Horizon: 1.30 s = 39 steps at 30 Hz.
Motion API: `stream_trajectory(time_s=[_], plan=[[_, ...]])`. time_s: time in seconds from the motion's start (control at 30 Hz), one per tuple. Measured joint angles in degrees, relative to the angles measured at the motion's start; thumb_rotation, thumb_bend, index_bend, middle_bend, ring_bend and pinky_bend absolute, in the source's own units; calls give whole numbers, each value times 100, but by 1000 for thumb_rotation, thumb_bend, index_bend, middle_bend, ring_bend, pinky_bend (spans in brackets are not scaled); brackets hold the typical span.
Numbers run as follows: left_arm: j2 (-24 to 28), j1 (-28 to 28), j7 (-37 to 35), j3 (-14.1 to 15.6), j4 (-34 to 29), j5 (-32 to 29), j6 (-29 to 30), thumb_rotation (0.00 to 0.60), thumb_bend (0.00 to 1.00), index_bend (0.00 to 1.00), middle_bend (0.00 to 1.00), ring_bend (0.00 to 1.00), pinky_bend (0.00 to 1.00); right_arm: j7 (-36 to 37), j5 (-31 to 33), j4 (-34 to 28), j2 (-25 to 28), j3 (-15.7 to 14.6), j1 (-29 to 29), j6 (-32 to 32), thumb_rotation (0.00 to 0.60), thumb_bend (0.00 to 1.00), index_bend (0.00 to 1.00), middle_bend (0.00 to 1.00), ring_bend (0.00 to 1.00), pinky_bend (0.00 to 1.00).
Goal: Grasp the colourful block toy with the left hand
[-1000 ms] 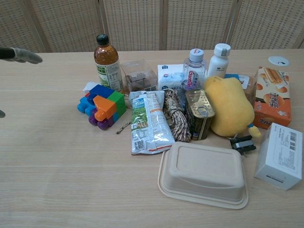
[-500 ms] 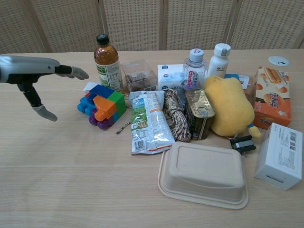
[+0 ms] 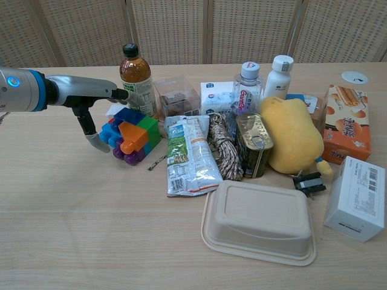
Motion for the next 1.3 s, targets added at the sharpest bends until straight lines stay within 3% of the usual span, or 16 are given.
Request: stream_trajectory(time_s=[0.33,0.77,0.97,1.3], plan=[[4,-257,145,404,-48,-268,-146,600,132,0,0,0,0,13,-64,4,-19,26,-21,24,523,1,0,0,0,0],[1132,20,310,1079,-1388,-118,357,600,133,0,0,0,0,85,-144,8,-57,69,-17,11,524,0,0,0,0,0],[1280,298,121,1058,-1580,429,852,600,135,0,0,0,0,112,-200,-29,-59,78,-2,-13,524,0,0,0,0,0],[758,220,47,972,-947,668,613,600,138,0,0,0,0,207,-181,-117,56,95,-156,151,524,0,0,0,0,0]])
